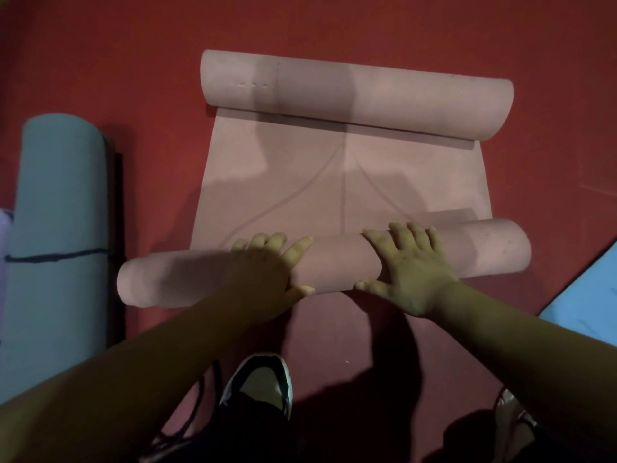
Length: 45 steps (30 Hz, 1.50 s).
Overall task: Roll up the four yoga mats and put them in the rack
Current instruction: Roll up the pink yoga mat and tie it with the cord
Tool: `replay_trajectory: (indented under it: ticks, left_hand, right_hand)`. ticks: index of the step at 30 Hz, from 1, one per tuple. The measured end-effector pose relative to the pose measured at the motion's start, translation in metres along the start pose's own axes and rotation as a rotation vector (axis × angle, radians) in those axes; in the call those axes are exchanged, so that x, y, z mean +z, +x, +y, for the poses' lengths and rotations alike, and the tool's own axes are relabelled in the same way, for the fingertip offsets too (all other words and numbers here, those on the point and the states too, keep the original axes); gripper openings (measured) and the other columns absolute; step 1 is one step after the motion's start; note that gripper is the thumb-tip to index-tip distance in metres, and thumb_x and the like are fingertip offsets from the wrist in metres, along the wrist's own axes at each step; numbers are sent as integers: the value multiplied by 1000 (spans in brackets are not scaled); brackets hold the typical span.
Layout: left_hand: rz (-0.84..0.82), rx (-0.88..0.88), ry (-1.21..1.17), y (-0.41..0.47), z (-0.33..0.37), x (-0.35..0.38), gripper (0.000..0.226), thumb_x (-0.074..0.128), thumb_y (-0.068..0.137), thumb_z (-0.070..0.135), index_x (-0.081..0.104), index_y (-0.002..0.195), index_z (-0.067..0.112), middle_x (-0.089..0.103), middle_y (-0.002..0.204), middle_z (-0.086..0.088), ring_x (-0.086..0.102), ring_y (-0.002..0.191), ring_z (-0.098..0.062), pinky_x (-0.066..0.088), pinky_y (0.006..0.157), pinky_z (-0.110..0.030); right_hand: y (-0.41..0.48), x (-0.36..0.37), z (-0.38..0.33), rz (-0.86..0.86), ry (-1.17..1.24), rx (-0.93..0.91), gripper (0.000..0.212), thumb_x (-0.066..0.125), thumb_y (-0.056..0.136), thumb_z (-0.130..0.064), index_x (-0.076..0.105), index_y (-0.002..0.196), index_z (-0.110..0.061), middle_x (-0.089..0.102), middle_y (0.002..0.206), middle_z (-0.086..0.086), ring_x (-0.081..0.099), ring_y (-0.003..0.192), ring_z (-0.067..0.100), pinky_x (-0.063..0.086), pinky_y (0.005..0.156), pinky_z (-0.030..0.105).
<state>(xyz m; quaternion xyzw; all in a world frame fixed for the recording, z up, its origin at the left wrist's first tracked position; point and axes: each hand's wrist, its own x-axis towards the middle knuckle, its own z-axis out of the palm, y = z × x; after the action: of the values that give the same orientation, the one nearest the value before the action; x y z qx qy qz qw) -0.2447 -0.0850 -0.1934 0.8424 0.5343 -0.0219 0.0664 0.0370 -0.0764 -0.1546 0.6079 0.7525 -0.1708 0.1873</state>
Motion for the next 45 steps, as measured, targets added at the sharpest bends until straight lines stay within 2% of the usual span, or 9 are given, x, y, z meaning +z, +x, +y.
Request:
replay_trajectory:
  ticks: [7, 9, 13, 16, 24, 30, 34, 39, 45]
  left_hand:
    - [221, 31, -5, -11, 6, 15, 93, 63, 73, 71, 42, 150, 23, 56, 132, -18, 55, 113, -41, 42, 93, -55]
    - [249, 27, -8, -10, 7, 15, 90, 59, 73, 70, 45, 149, 22, 57, 132, -18, 56, 113, -41, 41, 93, -54]
    - [198, 19, 10, -4, 4, 10, 88, 51, 75, 73, 37, 149, 27, 56, 131, -15, 56, 110, -38, 43, 91, -54]
    - [183, 10, -8, 1, 3, 6, 91, 59, 68, 72, 38, 145, 28, 60, 126, -16, 59, 103, -38, 46, 87, -55]
    - [219, 25, 31, -3, 7, 12, 86, 71, 69, 62, 50, 144, 25, 51, 136, -14, 47, 118, -38, 36, 95, -51]
    - [110, -48, 8, 6, 9, -9, 83, 83, 61, 62, 60, 134, 28, 62, 125, -11, 59, 105, -36, 48, 85, -51]
    - [163, -31, 4, 2, 7, 0, 85, 77, 65, 61, 53, 139, 27, 56, 130, -13, 54, 111, -37, 44, 92, -52]
    - [248, 7, 28, -4, 7, 4, 85, 78, 69, 55, 49, 142, 24, 54, 134, -14, 53, 117, -39, 43, 95, -51]
    - [107, -92, -25, 9, 6, -7, 82, 87, 61, 55, 59, 134, 31, 61, 128, -7, 59, 108, -34, 47, 87, -48]
  right_hand:
    - [12, -12, 4, -21, 16, -11, 113, 15, 55, -96, 11, 156, -46, 26, 159, 7, 21, 147, 34, 9, 122, 54]
    - [14, -15, 4, -34, 19, -17, 113, 16, 55, -96, 9, 156, -46, 25, 160, 7, 20, 147, 34, 10, 122, 54]
    - [9, -9, 3, 61, 20, -13, 102, 23, 62, -93, 19, 153, -47, 30, 157, 11, 24, 145, 36, 14, 119, 59]
    - [5, 0, 2, 155, 15, -5, 93, 28, 67, -91, 31, 148, -45, 41, 147, 12, 34, 138, 37, 21, 115, 60]
    - [13, -16, 4, 83, 20, -5, 100, 19, 61, -91, 25, 151, -48, 37, 147, 6, 33, 137, 33, 23, 115, 56]
    - [5, 0, 5, 247, 30, -23, 86, 38, 70, -85, 42, 144, -40, 47, 140, 12, 42, 129, 39, 30, 110, 61]
    - [6, 1, 9, 237, 45, -15, 79, 50, 74, -79, 42, 143, -42, 47, 138, 8, 44, 125, 36, 32, 109, 59]
    - [14, -8, 9, 208, 77, -7, 86, 33, 67, -86, 41, 142, -45, 48, 136, 4, 45, 124, 34, 33, 108, 57]
    - [12, -7, 10, 277, 107, -35, 80, 46, 69, -81, 44, 140, -44, 48, 137, 8, 46, 123, 35, 36, 107, 57]
